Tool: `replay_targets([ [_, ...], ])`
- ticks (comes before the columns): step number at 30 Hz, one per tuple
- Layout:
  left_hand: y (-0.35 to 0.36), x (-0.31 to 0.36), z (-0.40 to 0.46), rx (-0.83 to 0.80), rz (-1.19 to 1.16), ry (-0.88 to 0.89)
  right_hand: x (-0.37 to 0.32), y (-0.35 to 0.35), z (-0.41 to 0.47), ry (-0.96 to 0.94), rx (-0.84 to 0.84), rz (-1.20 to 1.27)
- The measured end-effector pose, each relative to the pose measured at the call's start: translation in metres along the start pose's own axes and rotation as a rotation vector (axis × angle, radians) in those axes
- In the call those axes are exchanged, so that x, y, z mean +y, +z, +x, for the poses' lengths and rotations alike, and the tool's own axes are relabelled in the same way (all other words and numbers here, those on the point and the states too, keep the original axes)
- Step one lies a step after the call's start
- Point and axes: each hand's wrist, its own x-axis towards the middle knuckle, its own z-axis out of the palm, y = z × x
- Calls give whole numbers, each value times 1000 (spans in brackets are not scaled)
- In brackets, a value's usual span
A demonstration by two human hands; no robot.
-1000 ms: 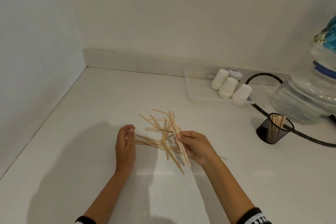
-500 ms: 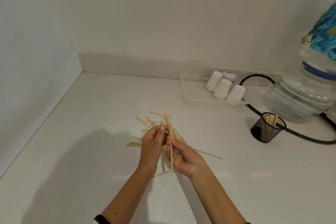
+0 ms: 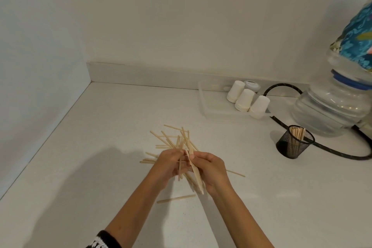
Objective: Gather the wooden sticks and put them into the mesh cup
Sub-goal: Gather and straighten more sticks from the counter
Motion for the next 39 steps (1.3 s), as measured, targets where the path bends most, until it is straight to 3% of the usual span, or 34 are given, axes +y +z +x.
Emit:
replay_targets([
  [4, 18, -10, -5, -32, -231, -76, 8, 14, -3, -259, 243, -414],
  [8, 35, -12, -9, 26, -383, -95, 15, 26, -6, -440, 323, -538],
  [14, 45, -16, -7, 91, -541, -121, 22, 37, -9, -606, 306, -798],
  [18, 37, -15, -4, 151, -541, -91, 21, 35, -11, -657, 204, -990],
  [22, 30, -9, 9, 250, -518, 86, 20, 31, -21, -556, 276, -605],
  [25, 21, -6, 16, 242, -311, 309, 16, 24, -20, -131, 308, -89],
  [27, 16, -3, 15, 162, -186, 441, 13, 22, -16, 218, 183, 361],
  [29, 14, 0, 13, 93, -100, 525, 12, 22, -16, 444, 76, 549],
  [34, 12, 2, 6, 6, -34, 557, -1, 30, -21, 481, -84, 751],
  [39, 13, -1, 5, 1, -19, 549, -8, 33, -15, 450, -98, 777],
])
